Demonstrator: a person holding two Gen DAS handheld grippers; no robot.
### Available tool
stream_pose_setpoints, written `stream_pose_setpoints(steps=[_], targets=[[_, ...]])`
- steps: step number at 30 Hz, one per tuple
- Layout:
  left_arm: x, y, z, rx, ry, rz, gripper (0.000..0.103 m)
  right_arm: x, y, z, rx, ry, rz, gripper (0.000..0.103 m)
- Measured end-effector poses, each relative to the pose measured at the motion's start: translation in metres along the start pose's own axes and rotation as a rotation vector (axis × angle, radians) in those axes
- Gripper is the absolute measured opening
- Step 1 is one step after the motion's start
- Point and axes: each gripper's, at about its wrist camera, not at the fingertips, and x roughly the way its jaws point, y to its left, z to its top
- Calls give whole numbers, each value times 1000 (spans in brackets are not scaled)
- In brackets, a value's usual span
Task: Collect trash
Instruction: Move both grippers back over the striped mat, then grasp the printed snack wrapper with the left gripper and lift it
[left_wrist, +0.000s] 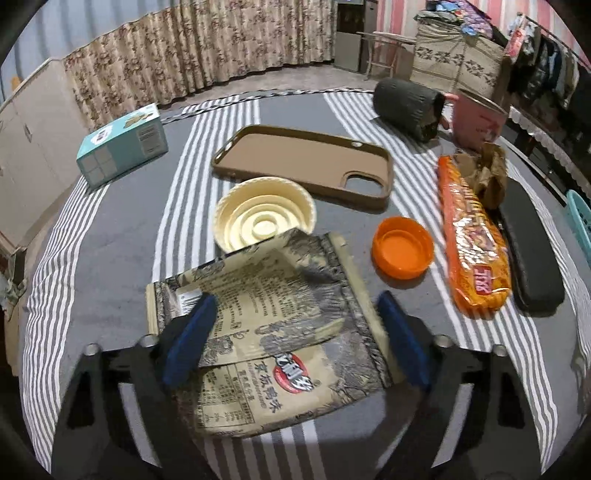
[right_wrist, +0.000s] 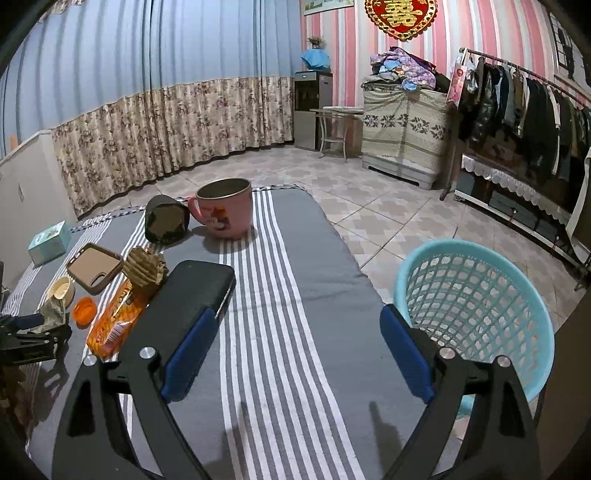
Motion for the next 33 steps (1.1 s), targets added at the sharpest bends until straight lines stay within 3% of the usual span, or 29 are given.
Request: stream_pose_setpoints(steps=[1, 4, 6, 9, 14, 19, 27, 33], targets=[[-3, -2, -1, 10, -7, -8, 71, 0, -1, 0, -1, 0, 2, 89], [-7, -8, -3, 45, -21, -31, 47, -1, 2, -2, -12, -3, 12, 89], [-9, -11, -3, 68, -29, -63, 24, -2, 5, -2, -27, -7, 16, 89], [-8, -11, -1, 71, -26, -114, 1, -3, 9, -3, -37, -12, 20, 89], [-18, -13, -2, 71, -52, -101, 0, -5, 10, -4, -39, -15, 35, 89], [-49, -15, 6, 85, -132, -101, 0, -6, 14, -2, -51, -24, 38, 89], [-85, -15, 52, 109, -274, -101, 0, 3, 31, 4, -72, -19, 59, 89], [-95, -19, 83, 136, -356, -84, 0, 25, 69, 12, -123, -2, 98, 89]])
